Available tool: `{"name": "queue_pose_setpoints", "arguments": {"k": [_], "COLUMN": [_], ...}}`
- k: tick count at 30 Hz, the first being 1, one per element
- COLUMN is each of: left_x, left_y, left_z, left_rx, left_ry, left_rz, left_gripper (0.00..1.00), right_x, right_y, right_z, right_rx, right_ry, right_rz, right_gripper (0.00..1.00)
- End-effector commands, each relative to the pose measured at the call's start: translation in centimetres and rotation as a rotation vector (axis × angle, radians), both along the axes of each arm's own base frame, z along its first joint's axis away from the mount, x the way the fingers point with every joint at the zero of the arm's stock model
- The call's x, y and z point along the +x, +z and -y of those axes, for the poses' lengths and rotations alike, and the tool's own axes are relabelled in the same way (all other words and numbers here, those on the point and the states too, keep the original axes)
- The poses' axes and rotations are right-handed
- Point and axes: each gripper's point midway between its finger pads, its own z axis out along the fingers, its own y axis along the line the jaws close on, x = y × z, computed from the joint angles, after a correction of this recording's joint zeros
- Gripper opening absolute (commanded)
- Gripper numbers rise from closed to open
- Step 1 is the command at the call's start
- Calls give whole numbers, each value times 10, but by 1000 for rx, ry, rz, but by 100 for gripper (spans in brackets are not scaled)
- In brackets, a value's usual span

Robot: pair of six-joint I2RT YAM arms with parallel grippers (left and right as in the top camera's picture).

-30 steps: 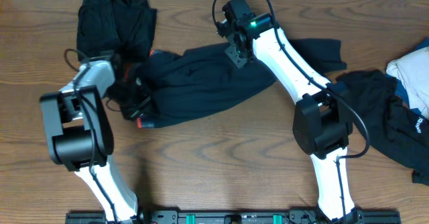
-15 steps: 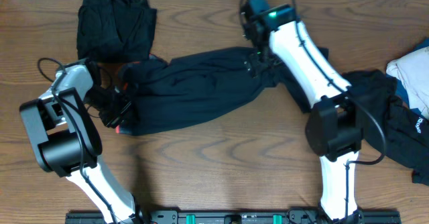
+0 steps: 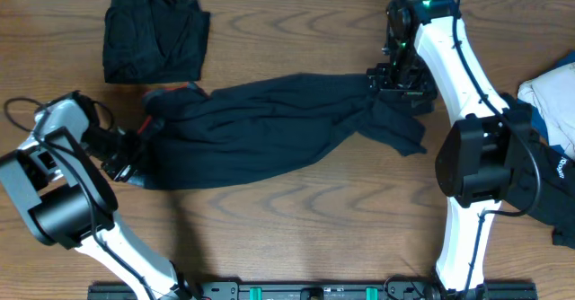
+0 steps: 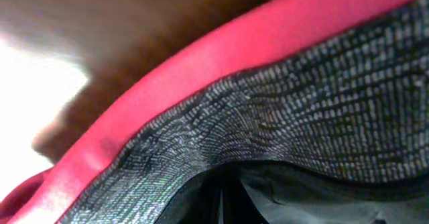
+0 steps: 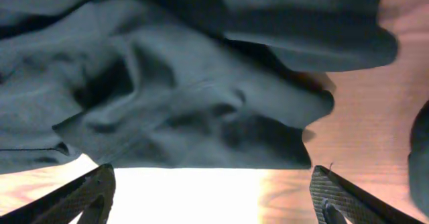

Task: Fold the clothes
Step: 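Pull the pant legs right with the right gripper, unfolding them flat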

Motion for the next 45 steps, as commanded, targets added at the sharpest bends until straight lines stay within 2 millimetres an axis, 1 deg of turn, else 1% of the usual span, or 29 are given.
{"name": "queue_pose_setpoints", "arguments": {"k": [1, 3, 6, 9, 13, 14, 17, 19, 21, 22, 23, 25, 27, 28, 31, 35, 37, 41, 45], "left_x": [-40, -45, -50, -53, -53, -53, -53, -53, -53, -53, -53, -53, -53, -53, -53, -53, -52, -49, -46], "left_y": [-31, -29, -27, -26, -26, -26, -26, -26, -26, -26, -26, -26, -26, -26, -26, -26, -26, -24, -22], "left_z": [-52, -61, -67, -70, -71, -71, -71, -71, -71, -71, -71, -71, -71, -71, -71, -71, -71, -74, -76], "left_rx": [216, 235, 228, 224, 224, 224, 224, 224, 224, 224, 224, 224, 224, 224, 222, 222, 223, 230, 232], "left_ry": [-52, -42, -25, -8, -6, -6, -6, -6, -6, -6, -6, -6, -7, -8, -18, -21, -24, -27, -36], "left_rz": [-178, -196, -200, -203, -203, -203, -203, -203, -203, -203, -204, -204, -204, -203, -200, -199, -196, -185, -177], "left_gripper": [6, 6, 6, 6, 6, 6, 6, 6, 6, 6, 6, 6, 6, 6, 6, 6, 6, 6, 6], "right_x": [-5, -11, -21, -29, -41, -45, -57, -62, -64, -64, -64, -63, -63, -63, -65, -71, -72, -68, -68], "right_y": [8, 6, -2, -17, -38, -43, -54, -62, -68, -71, -75, -80, -85, -88, -97, -110, -113, -112, -111], "right_z": [-3, -9, -10, -17, -32, -35, -35, -34, -33, -32, -32, -29, -24, -18, -3, 15, 31, 68, 96], "right_rx": [22, 46, 52, 84, 149, 163, 161, 159, 157, 157, 158, 145, 120, 92, 15, -36, -83, -149, -173], "right_ry": [-71, -74, -78, -80, -74, -70, -47, -50, -50, -50, -51, -49, -45, -41, -40, -53, -90, -169, -230], "right_rz": [-4, -32, -75, -110, -150, -164, -199, -210, -213, -211, -206, -195, -186, -181, -173, -178, -180, -171, -173], "right_gripper": [92, 93, 94, 94, 89, 86, 68, 58, 47, 40, 28, 21, 18, 18, 18, 18, 17, 16, 18]}}
